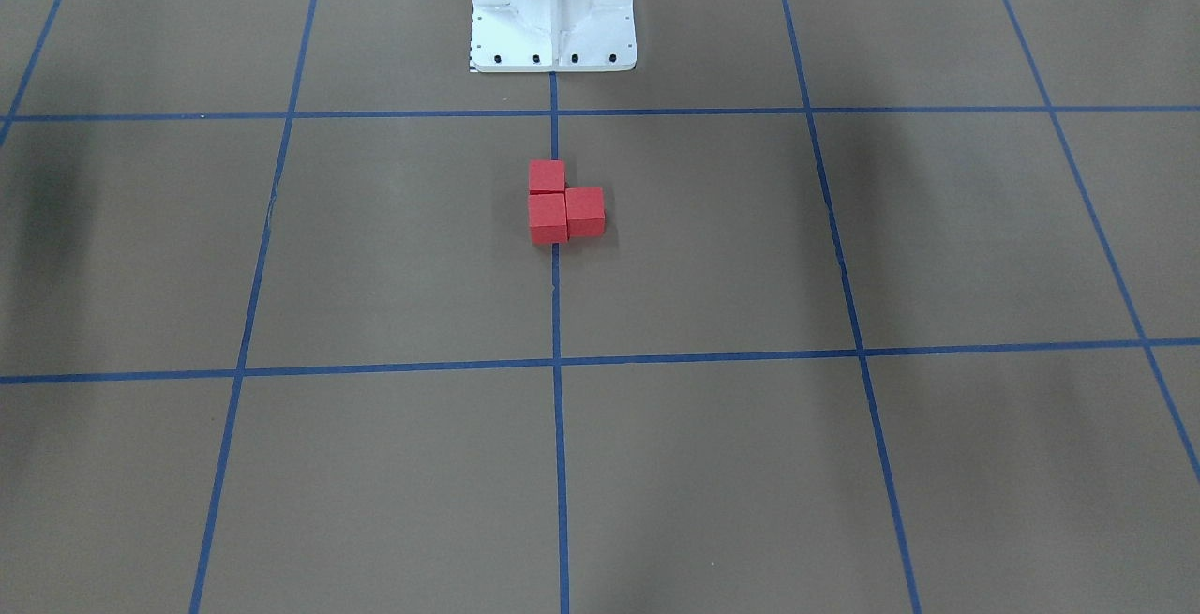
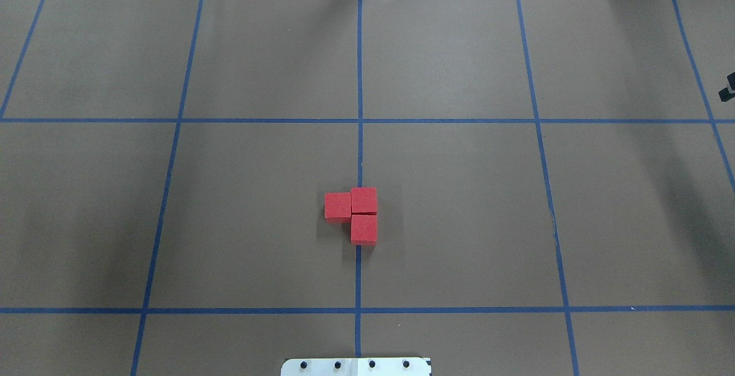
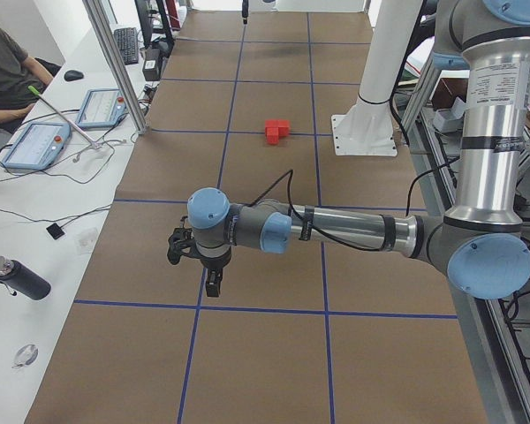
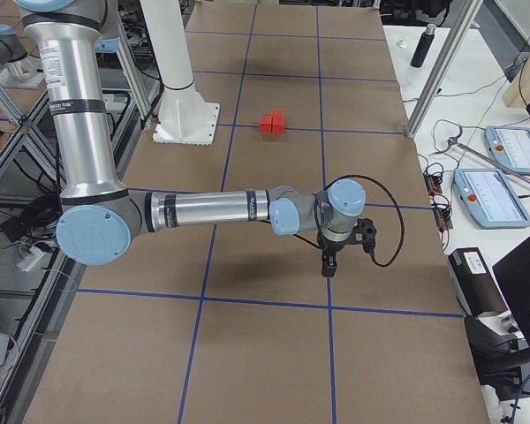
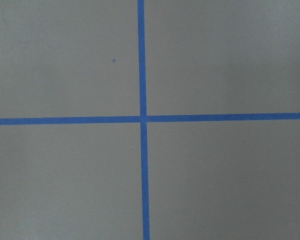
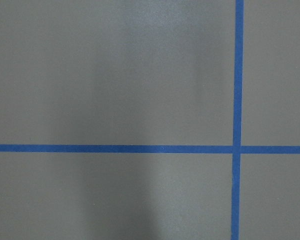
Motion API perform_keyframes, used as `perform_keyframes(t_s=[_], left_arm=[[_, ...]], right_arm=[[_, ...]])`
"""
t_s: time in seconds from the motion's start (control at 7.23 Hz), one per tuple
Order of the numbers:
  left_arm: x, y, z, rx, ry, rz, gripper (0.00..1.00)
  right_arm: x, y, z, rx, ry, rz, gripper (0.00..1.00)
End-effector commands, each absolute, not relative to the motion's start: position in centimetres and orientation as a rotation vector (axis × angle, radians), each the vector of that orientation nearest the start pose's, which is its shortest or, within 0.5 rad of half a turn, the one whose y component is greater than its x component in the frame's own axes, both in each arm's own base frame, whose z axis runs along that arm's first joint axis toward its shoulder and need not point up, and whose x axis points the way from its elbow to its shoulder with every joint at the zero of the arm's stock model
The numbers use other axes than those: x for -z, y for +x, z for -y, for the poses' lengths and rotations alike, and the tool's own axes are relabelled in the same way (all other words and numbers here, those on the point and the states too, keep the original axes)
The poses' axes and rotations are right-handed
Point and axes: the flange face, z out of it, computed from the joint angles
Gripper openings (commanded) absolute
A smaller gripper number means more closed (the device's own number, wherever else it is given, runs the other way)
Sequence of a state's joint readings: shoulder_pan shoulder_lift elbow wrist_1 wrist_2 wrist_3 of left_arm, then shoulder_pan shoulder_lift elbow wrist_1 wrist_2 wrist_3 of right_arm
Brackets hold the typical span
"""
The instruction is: Form red blocks into L shape at center
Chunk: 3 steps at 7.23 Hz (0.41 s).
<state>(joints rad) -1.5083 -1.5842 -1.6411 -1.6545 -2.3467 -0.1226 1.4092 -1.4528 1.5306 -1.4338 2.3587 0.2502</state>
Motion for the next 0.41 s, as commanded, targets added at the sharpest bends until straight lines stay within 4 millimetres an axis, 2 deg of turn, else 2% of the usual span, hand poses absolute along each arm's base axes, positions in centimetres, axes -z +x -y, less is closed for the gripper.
perform_keyframes(t_s=[0.0, 0.28], left_arm=[[-60.99, -3.44, 51.22, -0.011, 0.090, -0.786, 1.00], [-60.42, -3.44, 51.32, -0.017, 0.103, -0.787, 1.00]], right_arm=[[-60.41, -1.93, 54.57, 0.013, 0.100, 0.819, 1.00], [-60.64, -1.93, 54.49, 0.012, 0.095, 0.820, 1.00]])
